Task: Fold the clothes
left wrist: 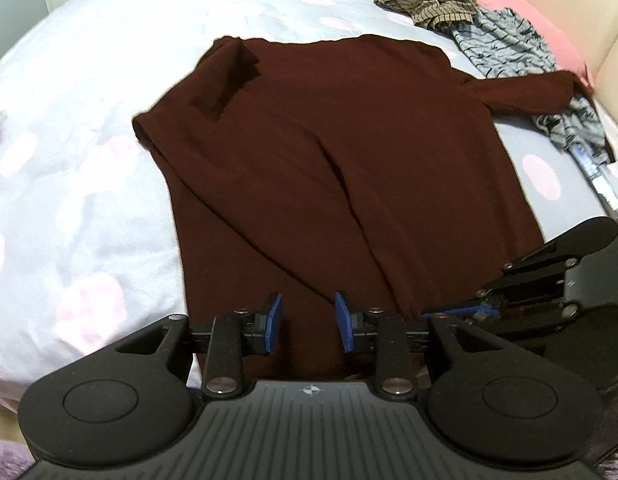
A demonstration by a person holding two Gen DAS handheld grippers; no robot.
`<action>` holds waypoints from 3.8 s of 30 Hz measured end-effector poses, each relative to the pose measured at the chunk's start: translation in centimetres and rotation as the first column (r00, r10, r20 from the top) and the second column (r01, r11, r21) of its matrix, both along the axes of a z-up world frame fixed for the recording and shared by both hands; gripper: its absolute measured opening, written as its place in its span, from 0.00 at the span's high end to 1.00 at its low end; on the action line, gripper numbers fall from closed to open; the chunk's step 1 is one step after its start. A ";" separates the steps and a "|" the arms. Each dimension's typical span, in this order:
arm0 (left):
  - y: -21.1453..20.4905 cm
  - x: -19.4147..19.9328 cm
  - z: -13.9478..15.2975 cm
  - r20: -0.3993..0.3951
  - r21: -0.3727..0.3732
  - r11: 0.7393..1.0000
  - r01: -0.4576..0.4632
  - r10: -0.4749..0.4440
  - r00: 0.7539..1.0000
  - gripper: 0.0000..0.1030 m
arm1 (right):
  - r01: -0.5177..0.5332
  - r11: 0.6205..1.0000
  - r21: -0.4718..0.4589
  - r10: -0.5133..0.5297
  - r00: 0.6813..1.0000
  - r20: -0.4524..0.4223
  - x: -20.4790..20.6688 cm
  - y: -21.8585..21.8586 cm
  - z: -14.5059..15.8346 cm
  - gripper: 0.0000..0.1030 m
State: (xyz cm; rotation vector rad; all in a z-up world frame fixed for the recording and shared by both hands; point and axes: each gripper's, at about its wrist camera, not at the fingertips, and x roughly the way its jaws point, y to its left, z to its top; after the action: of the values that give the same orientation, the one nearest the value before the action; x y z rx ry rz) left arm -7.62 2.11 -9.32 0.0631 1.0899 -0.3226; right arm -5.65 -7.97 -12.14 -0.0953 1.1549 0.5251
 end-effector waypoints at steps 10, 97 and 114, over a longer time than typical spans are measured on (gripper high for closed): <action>-0.7 0.5 -1.4 -0.097 -0.078 0.997 0.011 -0.018 0.995 0.57 | 0.212 0.977 -0.038 -0.213 0.977 -0.027 0.2 -6.0 0.6 0.98; 8.6 -2.6 -1.3 -0.177 -0.110 0.967 -0.229 0.208 0.962 1.00 | 0.054 0.971 0.235 -0.037 0.997 -0.073 0.7 -0.5 -1.5 0.76; 8.8 -3.1 -1.6 -0.211 -0.071 0.974 -0.217 0.198 0.957 1.00 | 0.022 0.967 0.253 0.008 0.993 -0.118 -1.2 -0.9 0.8 0.98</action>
State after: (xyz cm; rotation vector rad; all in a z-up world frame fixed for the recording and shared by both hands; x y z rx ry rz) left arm -10.75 10.90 -10.89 -0.1701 1.2701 -0.1926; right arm -6.87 -8.89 -11.38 0.1633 1.1926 0.6760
